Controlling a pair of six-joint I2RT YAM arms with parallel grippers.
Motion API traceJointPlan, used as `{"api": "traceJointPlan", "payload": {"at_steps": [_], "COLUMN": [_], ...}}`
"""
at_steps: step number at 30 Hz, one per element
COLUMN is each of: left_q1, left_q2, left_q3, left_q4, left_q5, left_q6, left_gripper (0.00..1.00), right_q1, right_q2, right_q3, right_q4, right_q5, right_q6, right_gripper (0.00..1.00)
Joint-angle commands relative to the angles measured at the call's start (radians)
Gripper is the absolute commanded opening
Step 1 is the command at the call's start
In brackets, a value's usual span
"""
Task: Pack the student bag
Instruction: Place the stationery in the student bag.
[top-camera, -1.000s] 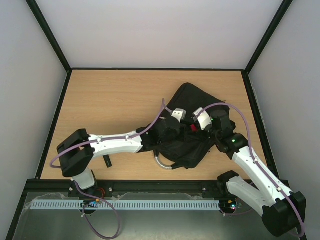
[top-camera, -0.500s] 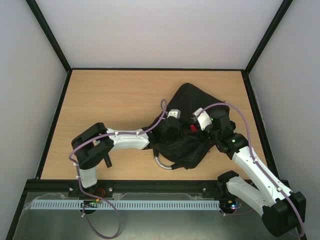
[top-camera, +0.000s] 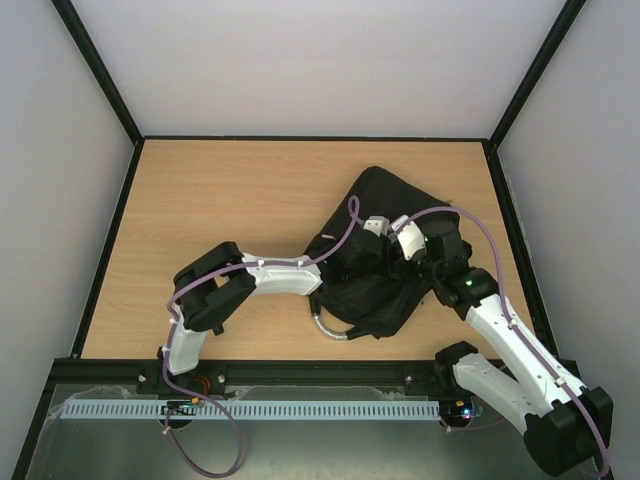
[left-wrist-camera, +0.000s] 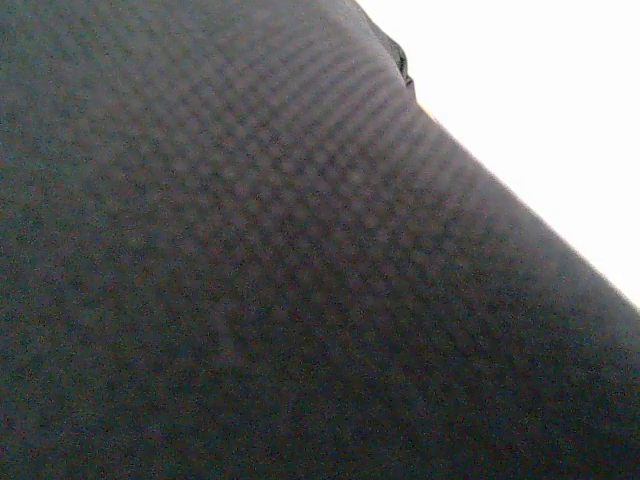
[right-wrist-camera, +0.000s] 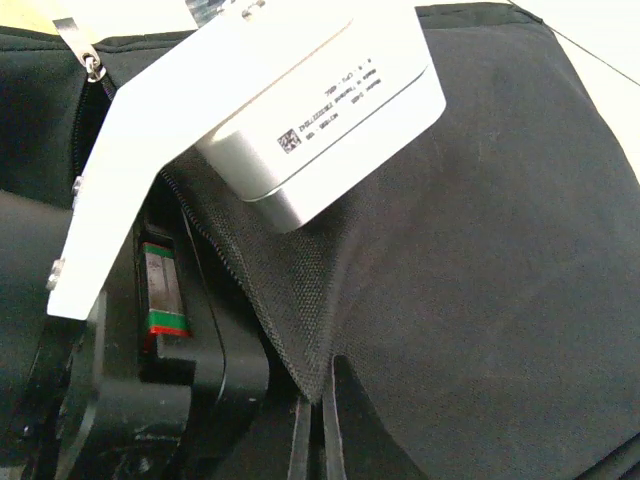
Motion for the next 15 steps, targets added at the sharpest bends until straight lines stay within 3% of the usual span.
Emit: {"api": "traceJointPlan", "payload": {"at_steps": [1,10,15], "left_q1": [-0.031,-0.034,-0.057], "left_q2": [-0.009,-0.134,-0.241], "left_q3": [0.079,-0.012,-0.097], "left_q4": [0.018,-0.174,-0.253], "left_q5": [-0.01,-0.03,-0.023], "left_q6": [0.058,-0.006,0.013], "left_gripper": [0.02,0.05,0.14], "right_q1": [0.017,0.016,0.016], "right_q2": [-0.013,-0.021,-0.026], "right_q3": [0.007,0.005,0.005], "right_q4": [0.031,0.034,0.036], "right_q5": [-0.081,-0.075,-0.073], "right_q6": [0.003,0.002,0.002], "right_gripper": [0.01,0.01,0.01]}}
